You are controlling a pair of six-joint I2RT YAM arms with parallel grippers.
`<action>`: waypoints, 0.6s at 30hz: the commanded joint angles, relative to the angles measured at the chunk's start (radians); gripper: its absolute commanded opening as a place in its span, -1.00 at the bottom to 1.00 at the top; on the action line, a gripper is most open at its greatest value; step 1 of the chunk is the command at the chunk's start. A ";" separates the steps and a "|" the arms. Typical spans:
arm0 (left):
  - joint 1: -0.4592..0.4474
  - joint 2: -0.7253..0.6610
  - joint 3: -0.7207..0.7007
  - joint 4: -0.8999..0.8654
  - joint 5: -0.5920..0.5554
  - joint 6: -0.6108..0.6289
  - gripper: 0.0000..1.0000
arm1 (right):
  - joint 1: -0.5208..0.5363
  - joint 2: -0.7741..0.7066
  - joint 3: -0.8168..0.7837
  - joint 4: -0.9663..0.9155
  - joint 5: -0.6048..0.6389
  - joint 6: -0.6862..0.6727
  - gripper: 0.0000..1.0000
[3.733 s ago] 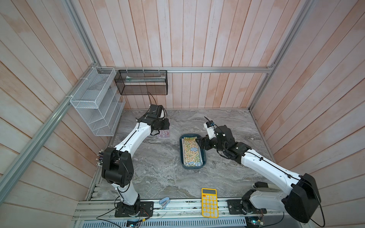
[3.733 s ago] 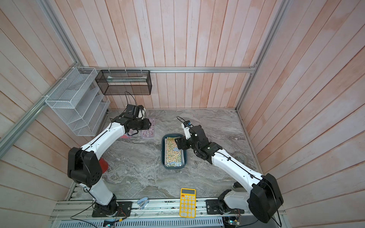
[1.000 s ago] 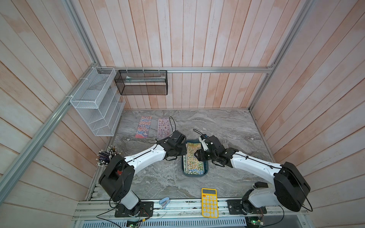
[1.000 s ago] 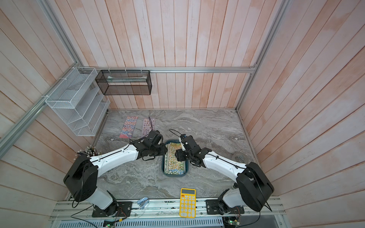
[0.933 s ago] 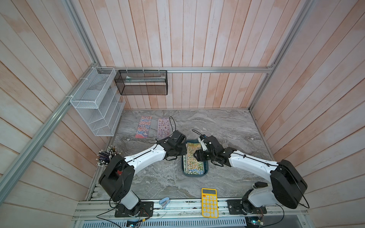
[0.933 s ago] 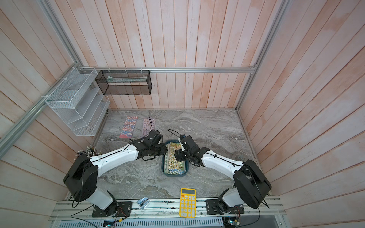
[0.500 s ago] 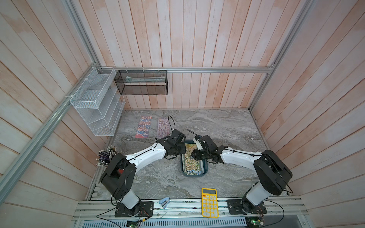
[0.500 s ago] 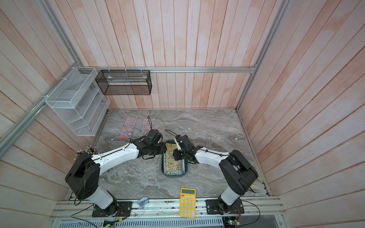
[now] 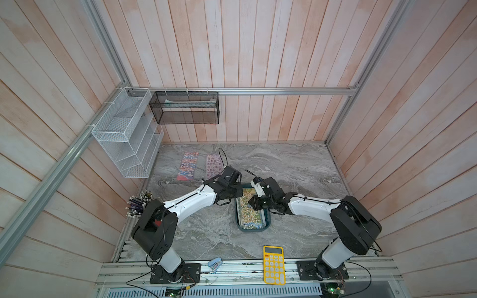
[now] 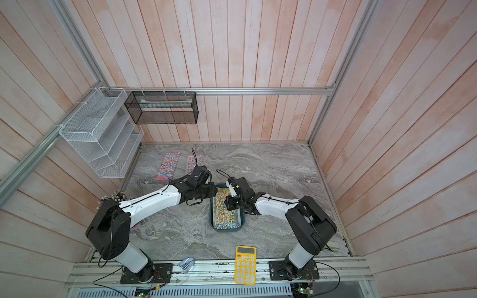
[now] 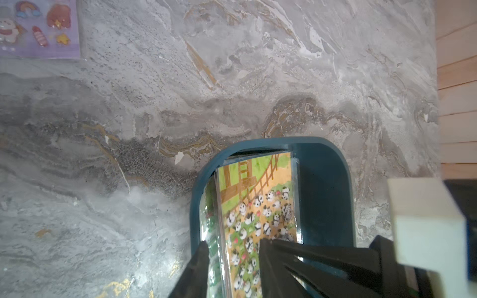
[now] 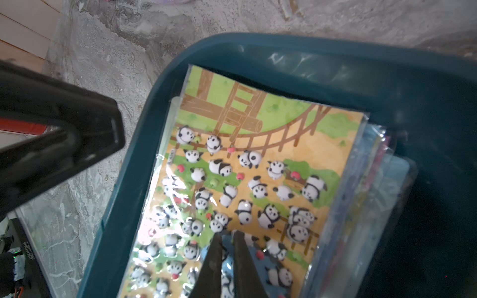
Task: Take the stickers out of the storage box
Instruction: Pick up the sticker from the storage box.
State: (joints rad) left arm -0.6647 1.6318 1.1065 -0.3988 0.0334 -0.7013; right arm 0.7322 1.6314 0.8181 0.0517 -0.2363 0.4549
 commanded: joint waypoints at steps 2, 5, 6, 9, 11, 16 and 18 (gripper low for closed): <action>0.002 0.015 0.004 0.018 0.022 0.016 -0.29 | -0.002 0.026 -0.017 0.040 -0.032 0.019 -0.75; 0.002 0.039 0.007 0.026 0.032 0.016 -0.29 | -0.003 0.026 -0.016 0.035 -0.027 0.016 -0.76; 0.001 0.049 0.007 0.029 0.036 0.013 -0.29 | -0.004 0.025 -0.016 0.032 -0.026 0.015 -0.76; -0.003 0.085 0.019 0.028 0.036 0.012 -0.29 | -0.006 0.018 -0.022 0.031 -0.024 0.013 -0.75; -0.009 0.106 0.031 0.026 0.038 0.013 -0.33 | -0.008 0.015 -0.025 0.030 -0.024 0.011 -0.76; -0.025 0.137 0.056 0.031 0.042 0.013 -0.71 | -0.013 0.006 -0.036 0.031 -0.024 0.008 -0.76; -0.027 0.136 0.060 0.026 0.042 0.010 -0.94 | -0.014 -0.001 -0.039 0.032 -0.023 0.011 -0.76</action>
State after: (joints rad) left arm -0.6819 1.7557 1.1358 -0.3767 0.0708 -0.7017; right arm 0.7235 1.6382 0.7979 0.0883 -0.2531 0.4652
